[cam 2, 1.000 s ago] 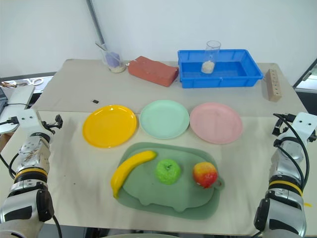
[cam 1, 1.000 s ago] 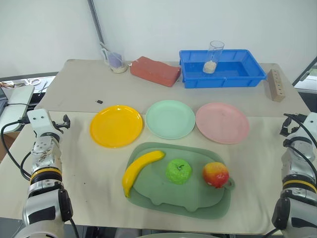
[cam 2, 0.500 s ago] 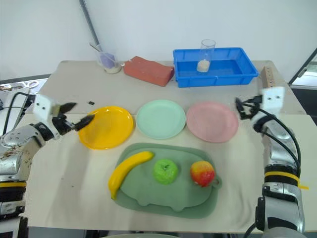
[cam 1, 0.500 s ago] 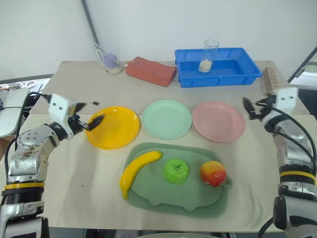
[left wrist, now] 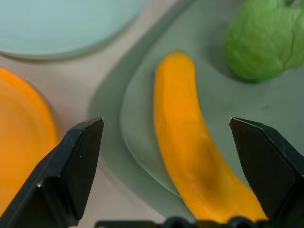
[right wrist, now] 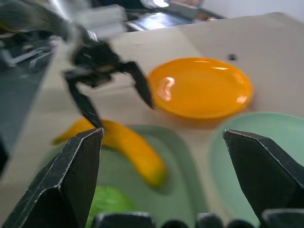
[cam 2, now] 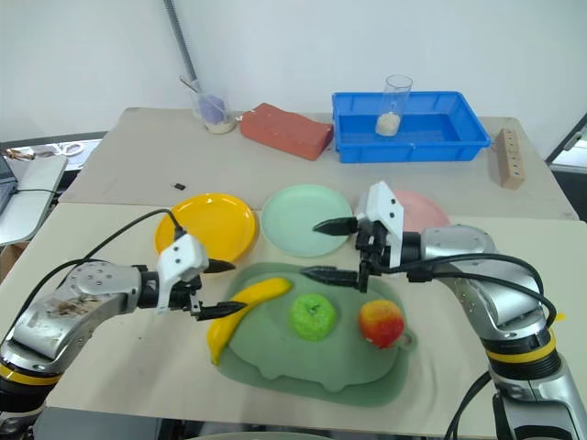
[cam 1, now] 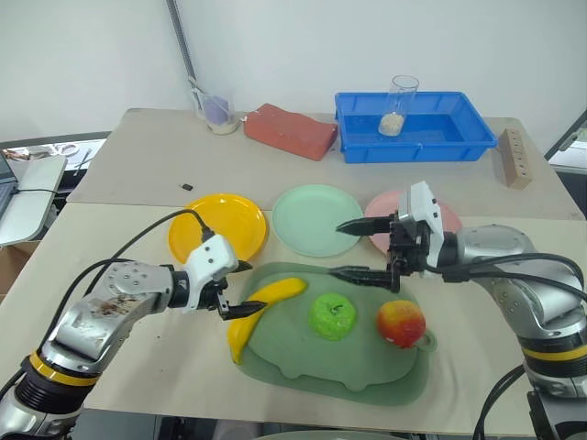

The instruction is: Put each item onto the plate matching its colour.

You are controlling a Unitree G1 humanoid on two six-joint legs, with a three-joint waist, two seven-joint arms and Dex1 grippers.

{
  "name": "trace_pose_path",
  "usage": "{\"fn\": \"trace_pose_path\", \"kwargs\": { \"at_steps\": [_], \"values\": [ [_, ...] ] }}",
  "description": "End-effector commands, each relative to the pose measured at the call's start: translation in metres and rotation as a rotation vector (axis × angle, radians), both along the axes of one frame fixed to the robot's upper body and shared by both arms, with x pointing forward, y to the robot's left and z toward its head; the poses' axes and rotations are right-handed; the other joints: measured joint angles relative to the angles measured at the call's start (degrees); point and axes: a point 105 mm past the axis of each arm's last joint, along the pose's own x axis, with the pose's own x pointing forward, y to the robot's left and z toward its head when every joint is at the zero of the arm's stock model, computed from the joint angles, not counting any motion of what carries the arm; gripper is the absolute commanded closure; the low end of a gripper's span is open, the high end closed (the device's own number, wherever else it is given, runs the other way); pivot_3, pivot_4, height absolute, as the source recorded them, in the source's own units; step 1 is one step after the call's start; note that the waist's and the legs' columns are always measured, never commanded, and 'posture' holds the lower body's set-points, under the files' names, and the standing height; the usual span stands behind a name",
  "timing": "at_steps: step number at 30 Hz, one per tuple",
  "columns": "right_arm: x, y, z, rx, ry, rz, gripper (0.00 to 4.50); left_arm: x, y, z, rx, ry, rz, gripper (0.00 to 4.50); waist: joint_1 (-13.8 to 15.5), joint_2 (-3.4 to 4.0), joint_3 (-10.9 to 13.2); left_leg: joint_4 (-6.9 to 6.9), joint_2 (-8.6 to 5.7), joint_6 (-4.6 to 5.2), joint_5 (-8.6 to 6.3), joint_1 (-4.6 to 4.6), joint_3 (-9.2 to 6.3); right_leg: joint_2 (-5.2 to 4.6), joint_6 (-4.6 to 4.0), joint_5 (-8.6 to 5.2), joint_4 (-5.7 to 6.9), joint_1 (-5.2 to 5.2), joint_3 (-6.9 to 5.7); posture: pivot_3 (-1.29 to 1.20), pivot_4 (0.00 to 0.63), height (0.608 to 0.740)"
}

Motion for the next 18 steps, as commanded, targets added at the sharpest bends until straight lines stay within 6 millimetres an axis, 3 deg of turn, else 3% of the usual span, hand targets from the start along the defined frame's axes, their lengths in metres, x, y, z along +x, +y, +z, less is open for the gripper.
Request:
{"fn": "trace_pose_path", "kwargs": {
  "at_steps": [1, 2, 5, 11, 14, 18],
  "values": [
    [-0.016, 0.011, 0.007, -0.01, -0.016, 0.071, 0.05, 0.001, -0.008, -0.002, 0.03, -0.025, -0.024, 0.0, 0.0, -0.03, 0.0, 0.0, 0.0, 0.01, 0.0, -0.01, 0.0, 0.0, 0.0, 0.0, 0.0, -0.01, 0.0, 0.0, 0.15, 0.74],
    [-0.017, 0.012, 0.008, -0.011, -0.019, 0.073, 0.05, 0.001, -0.009, -0.003, 0.038, -0.024, -0.024, 0.0, 0.0, -0.05, 0.0, 0.0, 0.0, 0.04, -0.02, 0.0, 0.0, 0.01, 0.0, 0.0, 0.0, -0.01, 0.0, 0.0, 0.15, 0.74],
    [-0.018, 0.014, 0.01, -0.006, -0.032, 0.069, 0.0, 0.003, -0.009, -0.008, 0.061, -0.024, -0.022, 0.76, 0.0, -0.1, 0.1, 0.0, 0.0, 0.08, -0.04, -0.01, 0.0, 0.01, -0.01, 0.0, 0.0, -0.06, 0.0, 0.0, 0.15, 0.74],
    [-0.015, 0.014, 0.011, -0.001, -0.048, 0.048, 0.0, 0.006, -0.007, -0.011, 0.086, -0.037, -0.013, 3.38, 0.1, -0.14, 0.1, 0.0, 0.0, 0.09, -0.04, -0.01, -0.01, 0.01, -0.02, -0.01, 0.01, -0.07, 0.0, 0.0, 0.15, 0.74],
    [-0.012, 0.015, 0.013, 0.01, -0.065, 0.035, 0.0, 0.016, -0.005, -0.004, 0.064, -0.069, 0.034, 3.41, 0.0, -0.16, 0.1, 0.0, 0.01, 0.1, -0.05, -0.01, -0.01, 0.02, -0.02, -0.01, 0.02, -0.07, 0.0, 0.0, 0.15, 0.74],
    [-0.004, 0.018, 0.023, 0.053, -0.096, -0.002, 0.0, 0.041, 0.004, 0.024, -0.067, -0.075, 0.185, 3.41, 0.0, -0.17, 0.1, 0.05, 0.0, 0.11, -0.05, -0.04, -0.04, 0.04, -0.02, -0.01, 0.07, -0.11, -0.01, 0.0, 0.15, 0.74]
  ]
}}
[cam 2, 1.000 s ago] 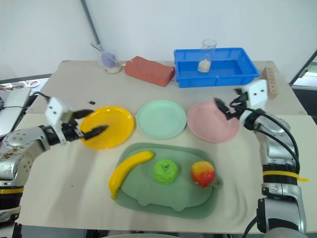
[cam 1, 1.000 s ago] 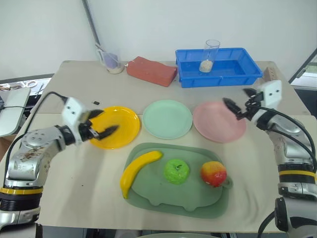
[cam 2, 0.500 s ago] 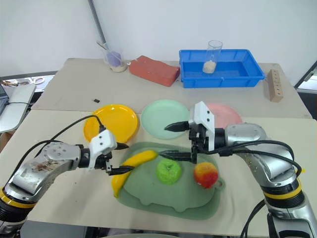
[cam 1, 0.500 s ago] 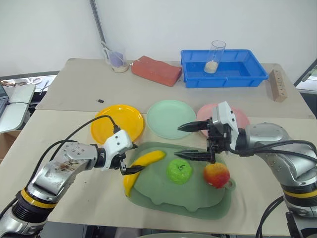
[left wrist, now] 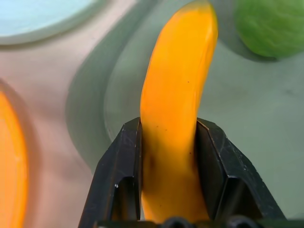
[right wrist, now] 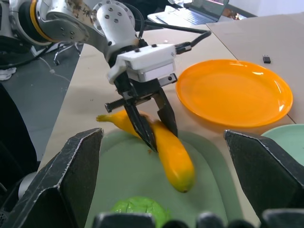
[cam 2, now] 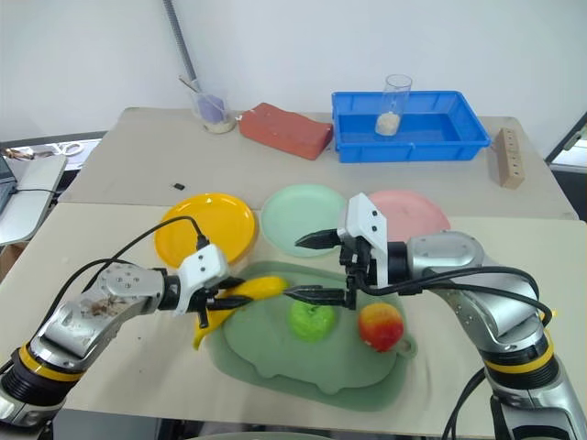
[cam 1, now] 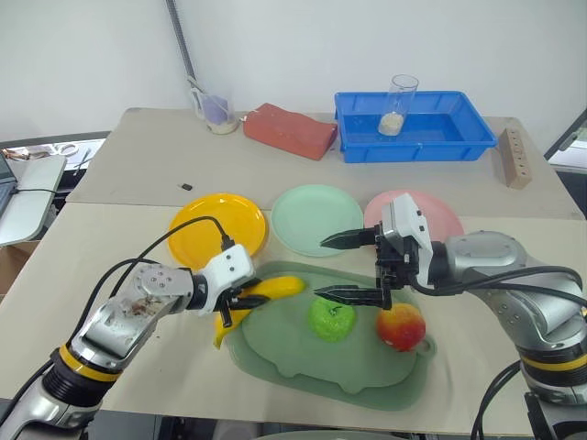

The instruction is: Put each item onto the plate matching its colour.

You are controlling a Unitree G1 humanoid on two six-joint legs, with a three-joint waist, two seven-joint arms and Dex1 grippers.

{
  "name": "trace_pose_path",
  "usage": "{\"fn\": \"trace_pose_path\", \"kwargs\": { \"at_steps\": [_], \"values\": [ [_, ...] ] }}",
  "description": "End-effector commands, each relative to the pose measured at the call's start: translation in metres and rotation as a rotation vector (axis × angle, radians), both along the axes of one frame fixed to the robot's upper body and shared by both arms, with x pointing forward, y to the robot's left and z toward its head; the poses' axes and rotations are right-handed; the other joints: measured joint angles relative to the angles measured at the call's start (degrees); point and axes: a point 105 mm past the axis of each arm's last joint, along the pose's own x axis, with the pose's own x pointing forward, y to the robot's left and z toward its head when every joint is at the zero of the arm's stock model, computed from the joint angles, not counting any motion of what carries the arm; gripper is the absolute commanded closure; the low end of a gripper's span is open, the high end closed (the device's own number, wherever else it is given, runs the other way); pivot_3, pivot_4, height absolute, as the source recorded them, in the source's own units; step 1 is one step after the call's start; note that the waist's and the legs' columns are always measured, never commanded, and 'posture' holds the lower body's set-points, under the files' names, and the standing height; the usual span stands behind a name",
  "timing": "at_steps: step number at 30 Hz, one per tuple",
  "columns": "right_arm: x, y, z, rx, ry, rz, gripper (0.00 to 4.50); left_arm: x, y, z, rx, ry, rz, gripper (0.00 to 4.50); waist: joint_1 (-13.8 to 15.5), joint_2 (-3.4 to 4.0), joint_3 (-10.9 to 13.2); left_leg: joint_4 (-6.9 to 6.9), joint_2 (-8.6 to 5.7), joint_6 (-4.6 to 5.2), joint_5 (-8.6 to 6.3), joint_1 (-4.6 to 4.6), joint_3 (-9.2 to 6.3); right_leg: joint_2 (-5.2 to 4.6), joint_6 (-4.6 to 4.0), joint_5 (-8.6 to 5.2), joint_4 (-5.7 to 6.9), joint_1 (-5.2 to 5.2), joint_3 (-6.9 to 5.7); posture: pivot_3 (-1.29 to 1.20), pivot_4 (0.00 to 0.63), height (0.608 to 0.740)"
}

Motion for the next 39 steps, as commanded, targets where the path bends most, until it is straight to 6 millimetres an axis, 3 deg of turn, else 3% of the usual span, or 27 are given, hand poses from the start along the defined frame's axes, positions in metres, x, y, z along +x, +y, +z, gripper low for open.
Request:
{"fn": "trace_pose_path", "kwargs": {
  "at_steps": [1, 4, 9, 11, 14, 15, 20, 23, 26, 29, 34, 39],
  "values": [
    [0.007, 0.003, 0.024, 0.069, -0.085, -0.033, 0.0, 0.035, 0.016, 0.049, -0.165, -0.105, 0.19, 3.41, 0.0, -0.02, 0.0, 0.0, 0.0, 0.0, 0.0, -0.01, 0.0, 0.0, 0.01, 0.0, 0.01, 0.0, -0.01, 0.0, 0.15, 0.74],
    [0.015, 0.01, 0.034, 0.12, -0.106, -0.065, 0.0, 0.064, 0.046, 0.077, -0.295, -0.154, 0.408, 3.41, 0.0, -0.1, 0.0, 0.06, -0.01, 0.01, 0.01, -0.05, -0.08, 0.03, 0.05, -0.01, 0.06, -0.01, -0.07, 0.0, 0.15, 0.74],
    [0.021, 0.02, 0.037, 0.116, -0.14, -0.081, 0.0, 0.087, 0.097, 0.072, -0.21, -0.198, 0.649, 3.41, -0.3, 0.0, -0.1, 0.0, -0.03, 0.21, -0.12, 0.07, -0.14, 0.07, 0.06, 0.0, 0.04, 0.32, -0.04, 0.0, 0.15, 0.74],
    [0.023, 0.023, 0.037, 0.109, -0.152, -0.082, 0.0, 0.09, 0.106, 0.066, -0.176, -0.192, 0.68, 3.41, -0.2, -0.02, 0.0, 0.01, -0.02, 0.21, -0.11, 0.07, -0.17, 0.1, 0.05, 0.0, 0.12, 0.26, -0.06, 0.0, 0.15, 0.74],
    [0.026, 0.025, 0.038, 0.105, -0.16, -0.082, 0.0, 0.092, 0.104, 0.061, -0.18, -0.177, 0.67, 3.41, 0.0, -0.05, 0.0, 0.04, -0.03, 0.19, -0.11, 0.05, -0.17, 0.09, 0.04, 0.01, 0.12, 0.0, -0.06, 0.0, 0.15, 0.74],
    [0.027, 0.025, 0.039, 0.102, -0.162, -0.082, 0.0, 0.092, 0.102, 0.06, -0.189, -0.173, 0.665, 2.41, 0.2, -0.06, 0.0, 0.05, -0.03, 0.18, -0.11, 0.03, -0.16, 0.07, 0.04, 0.01, 0.11, 0.02, -0.1, 0.0, 0.15, 0.74],
    [0.031, 0.022, 0.038, 0.089, -0.164, -0.095, 0.0, 0.094, 0.099, 0.066, -0.235, -0.189, 0.65, 0.24, 0.4, -0.07, 0.0, 0.05, -0.03, 0.16, -0.1, -0.02, -0.15, 0.04, 0.02, 0.02, 0.1, 0.0, -0.13, 0.0, 0.15, 0.74],
    [0.032, 0.017, 0.035, 0.074, -0.16, -0.108, 0.0, 0.093, 0.102, 0.079, -0.263, -0.22, 0.63, 0.06, 0.0, -0.07, 0.0, 0.02, -0.03, 0.17, -0.1, -0.01, -0.15, 0.05, 0.02, 0.02, 0.12, -0.01, -0.13, 0.0, 0.15, 0.74],
    [0.03, 0.008, 0.029, 0.035, -0.138, -0.103, 0.0, 0.077, 0.076, 0.103, -0.307, -0.279, 0.416, 0.06, 0.0, -0.07, 0.0, 0.0, -0.03, 0.17, -0.1, -0.01, -0.15, 0.05, 0.02, 0.02, 0.11, -0.02, -0.13, 0.0, 0.15, 0.74],
    [0.025, 0.001, 0.023, -0.011, -0.107, -0.075, 0.0, 0.049, 0.043, 0.11, -0.311, -0.263, 0.152, 0.06, 0.1, -0.07, 0.0, 0.0, -0.03, 0.16, -0.1, -0.07, -0.15, 0.04, 0.02, 0.02, 0.06, -0.01, -0.13, 0.0, 0.15, 0.74],
    [0.01, -0.015, 0.011, -0.115, -0.032, 0.005, 0.0, -0.002, 0.002, 0.102, -0.263, -0.233, -0.243, 0.06, 0.0, 0.0, 0.0, -0.01, -0.02, 0.15, -0.11, 0.08, -0.1, 0.0, 0.0, 0.01, -0.02, 0.15, -0.11, 0.0, 0.15, 0.74],
    [-0.015, -0.028, -0.018, -0.261, 0.074, 0.109, 0.0, -0.046, -0.014, 0.079, -0.206, -0.21, -0.52, 0.06, -0.2, 0.0, 0.0, 0.0, 0.0, 0.18, -0.12, 0.07, -0.1, 0.01, -0.06, -0.02, -0.06, 0.14, -0.09, 0.0, 0.15, 0.74]
  ]
}}
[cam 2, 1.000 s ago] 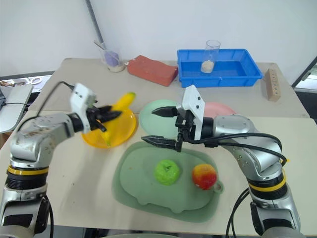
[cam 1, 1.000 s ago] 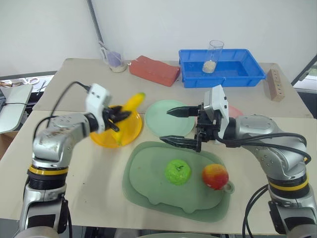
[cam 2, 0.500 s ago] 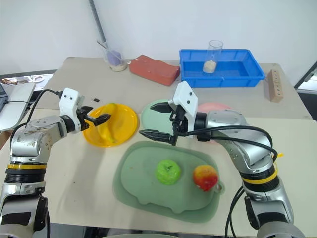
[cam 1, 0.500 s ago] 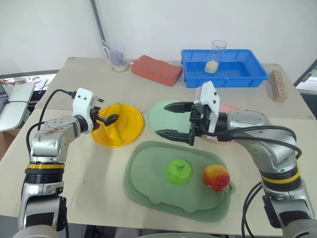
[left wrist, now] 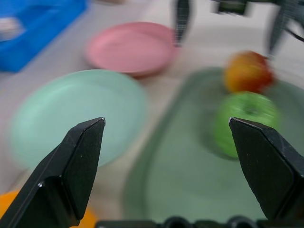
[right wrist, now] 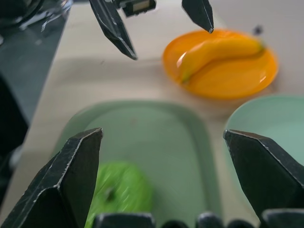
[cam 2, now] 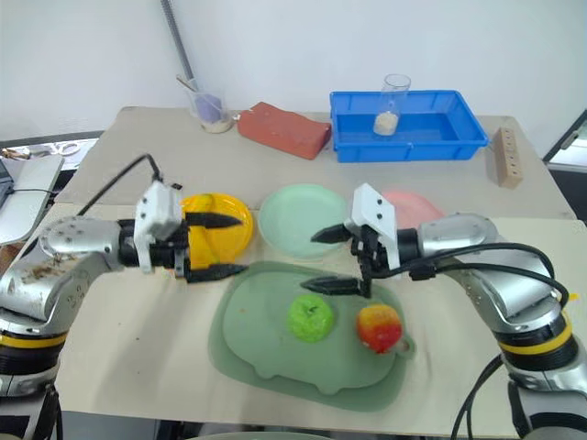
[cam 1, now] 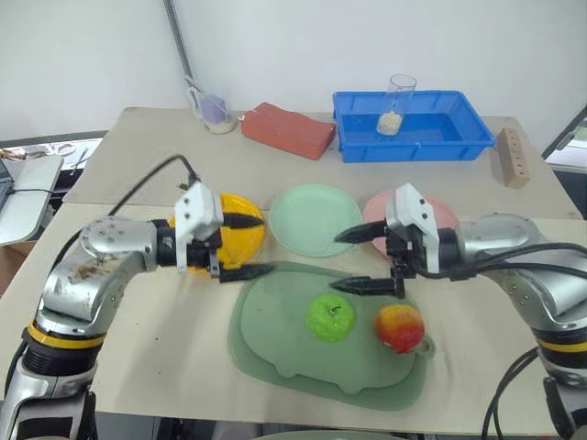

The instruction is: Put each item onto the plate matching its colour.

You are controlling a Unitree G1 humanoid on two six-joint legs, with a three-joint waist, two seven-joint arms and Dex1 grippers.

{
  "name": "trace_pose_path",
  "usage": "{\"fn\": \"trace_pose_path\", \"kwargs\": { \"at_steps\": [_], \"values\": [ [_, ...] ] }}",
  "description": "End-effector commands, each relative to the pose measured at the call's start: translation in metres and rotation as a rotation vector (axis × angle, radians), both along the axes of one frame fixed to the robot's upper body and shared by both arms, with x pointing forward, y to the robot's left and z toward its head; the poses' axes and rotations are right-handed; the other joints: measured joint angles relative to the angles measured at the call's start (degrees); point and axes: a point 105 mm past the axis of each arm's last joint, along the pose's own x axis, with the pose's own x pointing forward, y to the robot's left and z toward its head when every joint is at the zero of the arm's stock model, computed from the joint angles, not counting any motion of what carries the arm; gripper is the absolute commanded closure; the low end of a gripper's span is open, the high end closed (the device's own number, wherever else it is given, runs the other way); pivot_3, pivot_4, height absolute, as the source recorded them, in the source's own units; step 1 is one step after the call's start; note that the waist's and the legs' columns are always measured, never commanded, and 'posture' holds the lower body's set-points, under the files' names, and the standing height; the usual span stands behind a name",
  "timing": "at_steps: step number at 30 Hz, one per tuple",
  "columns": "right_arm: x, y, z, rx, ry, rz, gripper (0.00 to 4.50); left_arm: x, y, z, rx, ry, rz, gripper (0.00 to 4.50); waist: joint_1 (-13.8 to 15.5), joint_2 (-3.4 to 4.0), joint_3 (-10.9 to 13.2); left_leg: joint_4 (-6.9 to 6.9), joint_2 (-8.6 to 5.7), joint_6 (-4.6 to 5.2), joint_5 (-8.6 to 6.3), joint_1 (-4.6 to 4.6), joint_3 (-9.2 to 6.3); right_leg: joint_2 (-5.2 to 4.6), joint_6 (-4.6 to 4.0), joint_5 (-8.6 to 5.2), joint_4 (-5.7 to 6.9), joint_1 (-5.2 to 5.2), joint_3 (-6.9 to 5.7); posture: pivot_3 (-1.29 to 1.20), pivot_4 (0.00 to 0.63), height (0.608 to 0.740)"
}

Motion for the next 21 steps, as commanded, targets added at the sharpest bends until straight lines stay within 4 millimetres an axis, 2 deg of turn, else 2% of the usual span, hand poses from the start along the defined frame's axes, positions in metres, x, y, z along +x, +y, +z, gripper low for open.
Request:
{"fn": "trace_pose_path", "kwargs": {
  "at_steps": [1, 4, 9, 18, 21],
  "values": [
    [-0.02, -0.003, -0.013, -0.076, 0.042, 0.096, 0.0, -0.035, -0.009, -0.004, 0.03, -0.049, -0.209, 0.06, -0.1, 0.01, 0.0, -0.01, 0.0, 0.03, -0.02, 0.0, 0.02, -0.01, 0.0, 0.0, -0.04, 0.0, 0.02, 0.0, 0.15, 0.74],
    [-0.02, -0.002, -0.029, -0.12, 0.034, 0.106, 0.0, -0.049, -0.004, -0.013, 0.051, -0.039, -0.271, 0.06, -0.3, -0.01, 0.0, 0.01, 0.07, 0.12, -0.07, 0.04, 0.07, 0.01, -0.05, -0.02, -0.11, 0.05, 0.02, 0.0, 0.15, 0.74],
    [-0.017, 0.0, -0.05, -0.206, 0.021, 0.116, 0.0, -0.055, 0.004, -0.021, 0.035, -0.037, -0.258, 0.06, -0.2, -0.04, 0.1, 0.07, 0.08, 0.12, -0.07, 0.03, 0.11, -0.03, -0.1, -0.06, -0.11, -0.04, 0.04, 0.0, 0.15, 0.74],
    [-0.01, 0.008, -0.064, -0.24, 0.015, 0.105, 0.0, -0.058, 0.003, -0.022, 0.004, -0.053, -0.201, 0.06, 0.0, -0.02, 0.1, 0.06, 0.12, 0.12, -0.07, -0.02, 0.16, -0.03, -0.11, -0.07, -0.11, -0.1, 0.03, 0.0, 0.15, 0.74],
    [-0.007, 0.014, -0.06, -0.212, 0.014, 0.104, 0.76, -0.061, 0.001, -0.022, -0.006, -0.047, -0.191, 0.0, 0.0, -0.01, 0.1, 0.06, 0.14, 0.12, -0.07, -0.02, 0.17, -0.01, -0.11, -0.07, -0.1, -0.12, 0.02, 0.0, 0.15, 0.74]
  ]
}}
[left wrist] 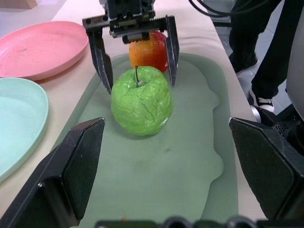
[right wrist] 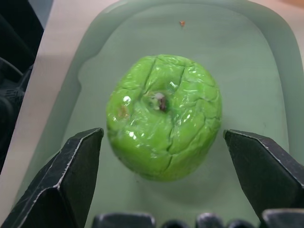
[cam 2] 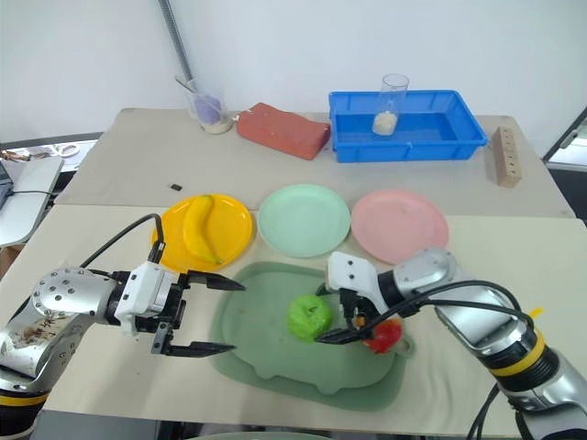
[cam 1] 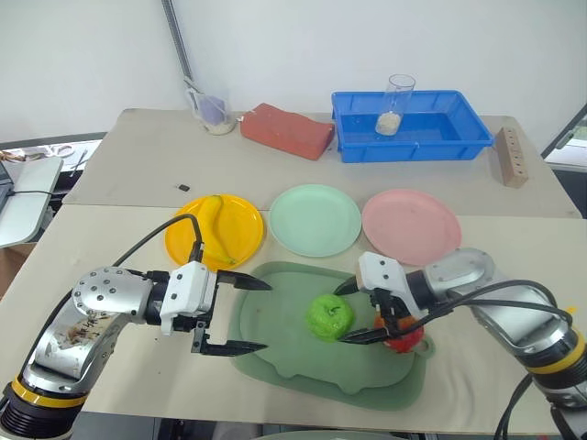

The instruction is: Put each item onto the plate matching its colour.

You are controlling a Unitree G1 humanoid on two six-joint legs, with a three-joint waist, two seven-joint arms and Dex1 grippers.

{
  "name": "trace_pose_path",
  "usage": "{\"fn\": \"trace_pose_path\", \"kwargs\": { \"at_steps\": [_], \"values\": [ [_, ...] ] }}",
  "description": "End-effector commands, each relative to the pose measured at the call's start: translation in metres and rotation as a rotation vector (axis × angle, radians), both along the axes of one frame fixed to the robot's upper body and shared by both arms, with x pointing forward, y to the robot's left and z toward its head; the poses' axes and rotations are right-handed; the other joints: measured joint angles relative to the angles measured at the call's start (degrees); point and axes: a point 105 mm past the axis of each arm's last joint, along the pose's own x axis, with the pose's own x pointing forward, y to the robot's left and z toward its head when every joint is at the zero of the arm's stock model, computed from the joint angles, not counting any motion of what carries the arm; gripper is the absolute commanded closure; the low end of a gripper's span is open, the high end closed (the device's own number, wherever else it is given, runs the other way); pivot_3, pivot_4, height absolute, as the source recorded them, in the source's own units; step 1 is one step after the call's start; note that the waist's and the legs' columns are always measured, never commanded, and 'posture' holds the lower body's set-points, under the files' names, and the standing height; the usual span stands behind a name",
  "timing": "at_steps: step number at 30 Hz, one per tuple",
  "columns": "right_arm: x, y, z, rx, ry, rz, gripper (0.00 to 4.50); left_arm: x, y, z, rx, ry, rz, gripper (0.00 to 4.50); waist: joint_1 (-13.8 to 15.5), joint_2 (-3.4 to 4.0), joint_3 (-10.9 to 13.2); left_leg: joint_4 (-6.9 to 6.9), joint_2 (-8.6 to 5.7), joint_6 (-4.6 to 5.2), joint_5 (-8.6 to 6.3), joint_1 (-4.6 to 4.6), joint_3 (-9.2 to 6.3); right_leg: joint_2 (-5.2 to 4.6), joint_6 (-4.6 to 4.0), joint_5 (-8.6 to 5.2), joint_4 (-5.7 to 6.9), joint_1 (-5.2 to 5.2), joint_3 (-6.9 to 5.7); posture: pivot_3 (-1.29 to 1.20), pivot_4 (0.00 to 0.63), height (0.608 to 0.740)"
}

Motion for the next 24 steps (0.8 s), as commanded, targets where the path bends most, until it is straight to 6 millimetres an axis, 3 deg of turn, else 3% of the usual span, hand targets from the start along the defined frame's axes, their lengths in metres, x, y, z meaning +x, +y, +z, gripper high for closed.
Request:
{"fn": "trace_pose_path", "kwargs": {
  "at_steps": [1, 5, 9, 11, 13, 18, 24],
  "values": [
    [0.004, 0.007, 0.011, 0.023, -0.043, 0.016, 1.15, -0.005, -0.004, 0.01, -0.027, -0.04, -0.008, 0.0, 0.0, 0.02, 0.0, 0.0, 0.0, 0.0, 0.0, 0.0, 0.0, 0.0, 0.0, 0.0, 0.0, 0.0, 0.0, 0.0, 0.15, 0.74],
    [0.008, 0.008, 0.014, 0.039, -0.038, 0.01, 2.25, -0.004, -0.004, 0.008, -0.033, -0.041, 0.009, 0.0, 0.1, 0.05, 0.0, 0.01, 0.0, 0.0, 0.0, 0.01, 0.02, -0.01, 0.0, 0.0, 0.0, 0.02, 0.0, 0.0, 0.15, 0.74],
    [0.016, 0.009, 0.027, 0.092, -0.029, -0.025, 2.47, 0.004, -0.004, 0.013, -0.072, -0.027, 0.063, 0.0, 0.1, 0.08, -0.1, 0.02, -0.01, 0.0, 0.0, 0.0, 0.02, -0.01, 0.0, 0.0, 0.0, 0.02, 0.01, 0.0, 0.15, 0.74],
    [0.03, 0.009, 0.042, 0.149, -0.036, -0.087, 2.52, 0.019, -0.002, 0.021, -0.125, -0.013, 0.15, 0.0, 0.0, 0.05, 0.0, 0.01, 0.0, 0.0, 0.0, 0.02, 0.02, 0.0, 0.0, 0.01, 0.02, 0.01, 0.01, 0.0, 0.15, 0.74],
    [0.068, 0.005, 0.057, 0.2, -0.144, -0.239, 2.55, 0.045, 0.0, 0.031, -0.212, 0.001, 0.283, 0.0, 0.1, -0.02, 0.0, 0.03, 0.0, 0.01, 0.0, 0.03, 0.01, 0.02, 0.01, 0.02, 0.12, 0.0, 0.0, 0.0, 0.15, 0.74],
    [0.123, -0.002, 0.062, 0.204, -0.216, -0.45, 2.55, 0.08, 0.003, 0.039, -0.324, 0.02, 0.495, 0.0, 0.1, 0.04, -0.1, 0.07, -0.05, 0.02, 0.01, 0.08, -0.03, 0.06, 0.05, 0.02, 0.14, 0.11, 0.01, 0.0, 0.15, 0.74],
    [0.159, 0.001, 0.058, 0.201, -0.21, -0.559, 2.55, 0.092, 0.006, 0.035, -0.338, 0.015, 0.596, 0.0, 0.0, 0.06, -0.1, 0.02, -0.05, 0.05, -0.01, 0.02, -0.03, 0.11, 0.05, 0.04, 0.25, 0.26, 0.02, 0.0, 0.15, 0.74]
  ]
}}
